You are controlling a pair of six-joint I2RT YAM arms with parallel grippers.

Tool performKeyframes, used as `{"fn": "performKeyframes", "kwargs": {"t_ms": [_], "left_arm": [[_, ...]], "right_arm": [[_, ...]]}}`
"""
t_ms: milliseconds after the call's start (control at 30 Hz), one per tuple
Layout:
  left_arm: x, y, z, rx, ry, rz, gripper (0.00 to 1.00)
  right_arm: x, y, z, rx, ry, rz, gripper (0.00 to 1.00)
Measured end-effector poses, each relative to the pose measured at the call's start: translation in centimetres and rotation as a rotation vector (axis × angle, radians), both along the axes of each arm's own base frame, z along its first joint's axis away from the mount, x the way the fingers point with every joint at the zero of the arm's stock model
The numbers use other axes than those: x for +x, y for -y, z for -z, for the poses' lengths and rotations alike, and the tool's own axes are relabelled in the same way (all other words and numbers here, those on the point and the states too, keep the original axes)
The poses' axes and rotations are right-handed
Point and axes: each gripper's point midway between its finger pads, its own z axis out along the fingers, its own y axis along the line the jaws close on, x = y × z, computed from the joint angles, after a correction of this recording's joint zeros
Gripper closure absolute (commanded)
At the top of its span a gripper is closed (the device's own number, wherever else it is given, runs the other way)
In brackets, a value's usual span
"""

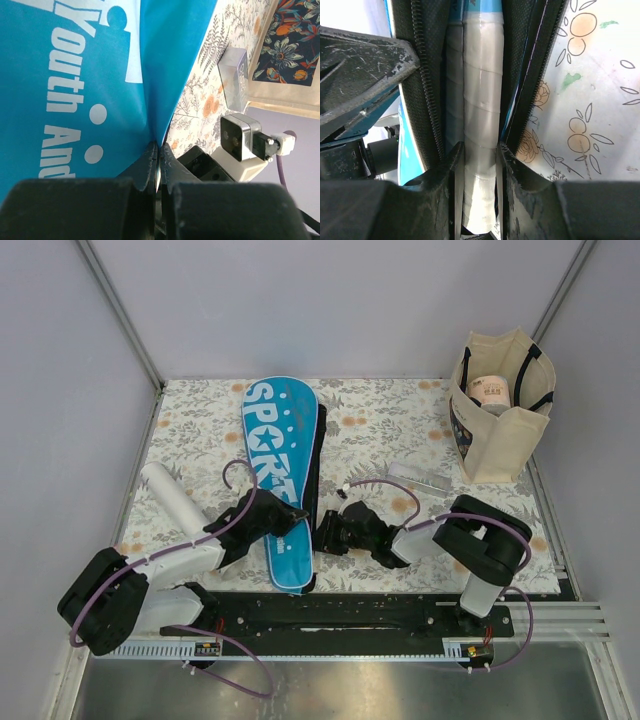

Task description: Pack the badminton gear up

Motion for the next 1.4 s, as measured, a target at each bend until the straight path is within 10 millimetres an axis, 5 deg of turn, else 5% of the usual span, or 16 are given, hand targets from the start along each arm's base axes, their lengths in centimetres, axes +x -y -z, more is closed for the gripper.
{"fn": "performKeyframes", "kwargs": {"t_ms": [167, 467, 767, 900, 1033, 1167, 1300, 1400], "left_arm": [[0.1, -0.2, 0.5, 0.012, -0.004, -0.016, 0.99], [-0.6, -0.5, 1.3, 0.087, -0.013, 0.023, 0.57], [1.2, -0.6, -3.7, 0.243, 0.066, 0.104, 0.43], [2.8, -3.1, -4.8, 0.326, 0.075, 0.077, 0.41], [3.9, -7.7, -3.5, 0.413, 0.010, 0.011, 0.41], [4.0, -11.3, -2.3, 0.477, -0.052, -0.036, 0.41], [3.4, -12.4, -1.5, 0.505, -0.087, -0.034, 0.40], [2.9, -12.6, -0.6, 0.518, -0.113, -0.021, 0.40]], "right_arm": [[0.1, -0.6, 0.1, 0.015, 0.007, 0.011, 0.64], [1.3, -0.8, -0.1, 0.023, 0.038, 0.057, 0.46], [1.4, -0.1, -1.3, 0.045, 0.070, 0.081, 0.38], [1.3, -0.1, -1.6, 0.052, 0.074, 0.080, 0.34], [1.2, -0.1, -1.5, 0.034, 0.072, 0.087, 0.32], [1.1, -0.2, -1.8, 0.023, 0.081, 0.095, 0.42], [1.2, 0.2, -2.0, 0.004, 0.079, 0.110, 0.47], [1.3, 0.6, -2.4, -0.015, 0.078, 0.129, 0.40]]}}
